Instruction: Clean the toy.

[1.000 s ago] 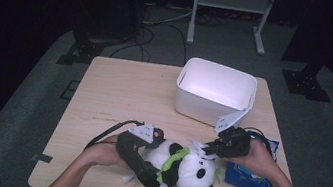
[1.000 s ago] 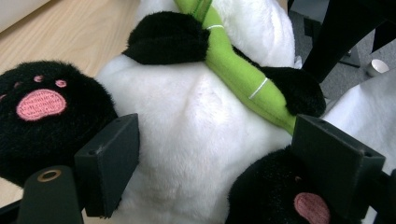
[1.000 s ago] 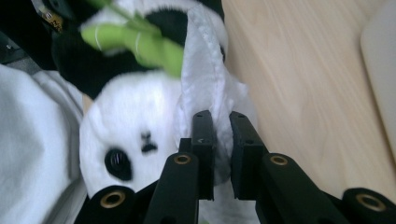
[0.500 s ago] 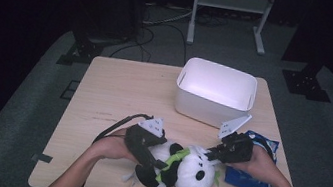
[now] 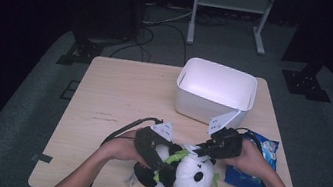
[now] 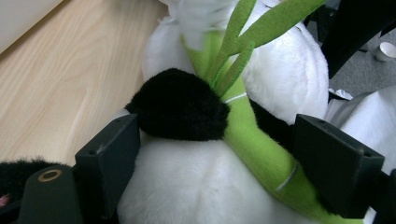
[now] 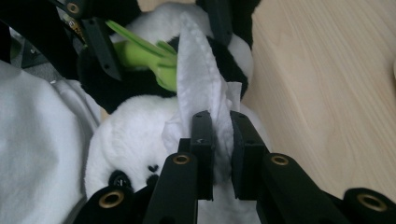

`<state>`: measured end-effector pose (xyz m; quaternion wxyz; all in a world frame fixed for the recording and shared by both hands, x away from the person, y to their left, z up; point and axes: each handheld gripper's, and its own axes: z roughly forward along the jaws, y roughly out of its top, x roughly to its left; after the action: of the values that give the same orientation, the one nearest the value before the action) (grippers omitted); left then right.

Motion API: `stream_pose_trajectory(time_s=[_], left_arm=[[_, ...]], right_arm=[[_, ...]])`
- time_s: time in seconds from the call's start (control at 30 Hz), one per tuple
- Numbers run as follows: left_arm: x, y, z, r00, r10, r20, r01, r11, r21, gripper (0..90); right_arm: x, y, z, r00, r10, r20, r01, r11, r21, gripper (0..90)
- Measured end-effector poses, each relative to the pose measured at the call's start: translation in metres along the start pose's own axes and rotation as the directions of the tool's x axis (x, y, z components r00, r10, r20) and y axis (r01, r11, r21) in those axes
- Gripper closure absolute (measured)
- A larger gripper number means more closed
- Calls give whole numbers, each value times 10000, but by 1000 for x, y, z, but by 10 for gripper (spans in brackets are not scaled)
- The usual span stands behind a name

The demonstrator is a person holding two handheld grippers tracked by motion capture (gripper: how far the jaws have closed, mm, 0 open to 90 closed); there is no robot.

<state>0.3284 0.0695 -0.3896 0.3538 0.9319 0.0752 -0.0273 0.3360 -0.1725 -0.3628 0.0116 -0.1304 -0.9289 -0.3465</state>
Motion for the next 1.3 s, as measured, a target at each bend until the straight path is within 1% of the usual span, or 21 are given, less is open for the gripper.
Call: stream_pose_trajectory(time_s=[0.13, 0.17, 0.2, 0.23, 0.3, 0.33, 0.37, 0.47, 0.5, 0.6, 0.7, 0.77, 0.83, 0.93, 0.97, 1.0, 1.07, 1.1, 1.13, 1.17, 1.3], left_arm=[[0, 1, 0, 10000, -42, -19, 42, 10000, 2, 154], [0, 2, 0, 10000, -23, -35, 23, 10000, 22, 154], [0, 2, 0, 10000, -23, -35, 23, 10000, 22, 154], [-1, 2, 0, 10000, -36, -50, 36, 10000, 20, 154], [-1, 3, 0, 9999, 11, -105, -10, 10000, 60, 154], [-1, 6, 0, 9999, 90, -127, -89, 9999, 98, 153], [-1, 6, 0, 9999, 90, -127, -89, 9999, 98, 154], [-1, 11, 0, 9996, 241, -172, -238, 9996, 167, 154], [0, 15, 1, 9992, 328, -222, -324, 9993, 170, 154], [0, 18, 2, 9992, 353, -192, -350, 9993, 121, 154], [1, 24, 5, 9985, 509, -189, -505, 9984, 238, 155], [2, 27, 7, 9978, 644, -131, -640, 9975, 313, 213], [3, 29, 9, 9975, 700, -113, -695, 9967, 416, 229], [6, 29, 9, 9964, 808, -266, -794, 9954, 531, 336], [7, 28, 9, 9968, 766, -247, -754, 9960, 486, 397], [8, 28, 9, 9970, 750, -200, -741, 9962, 448, 397], [7, 27, 8, 9958, 898, -182, -891, 9953, 376, 445], [6, 27, 8, 9944, 1034, -226, -1025, 9941, 356, 496], [6, 27, 8, 9928, 1166, -275, -1156, 9926, 373, 496], [5, 28, 7, 9908, 1293, -393, -1278, 9911, 374, 550], [6, 30, 4, 9827, 1645, -854, -1621, 9862, 337, 597]], right_arm=[[7, 0, -10, 9998, -149, -145, 146, 9996, -238, 804], [10, -3, -13, 9998, -169, -122, 169, 9999, 13, 800], [10, -3, -13, 9998, -169, -122, 169, 9999, 13, 800], [11, -6, -14, 9998, -175, -59, 177, 9997, 192, 799], [11, -14, -15, 10000, -54, -70, 56, 9993, 361, 795], [10, -23, -16, 9998, 160, -82, -158, 9994, 303, 795], [10, -27, -17, 9996, 253, -90, -251, 9995, 211, 795], [9, -32, -18, 9991, 418, -83, -417, 9991, 45, 795], [9, -33, -18, 9992, 391, -32, -391, 9992, -34, 794], [9, -31, -17, 9994, 359, 12, -359, 9994, -33, 794], [10, -25, -15, 9998, 166, 85, -165, 9998, -90, 790], [11, -21, -12, 9999, 62, 94, -61, 10000, -62, 790], [12, -19, -9, 9999, -42, 97, 42, 10000, -34, 790], [10, -18, -8, 9999, -85, 120, 86, 9999, -88, 790], [9, -17, -9, 9998, 2, 201, -1, 10000, -60, 790], [9, -17, -9, 9998, 2, 201, -1, 10000, -60, 790], [8, -15, -11, 9996, 102, 277, -99, 9999, -132, 790], [5, -12, -12, 9994, 58, 329, -53, 9999, -148, 790], [5, -12, -12, 9994, 58, 329, -53, 9999, -148, 790], [4, -8, -11, 9991, 107, 400, -103, 9999, -101, 783], [1, -3, -10, 9984, 91, 564, -85, 9999, -117, 777]])
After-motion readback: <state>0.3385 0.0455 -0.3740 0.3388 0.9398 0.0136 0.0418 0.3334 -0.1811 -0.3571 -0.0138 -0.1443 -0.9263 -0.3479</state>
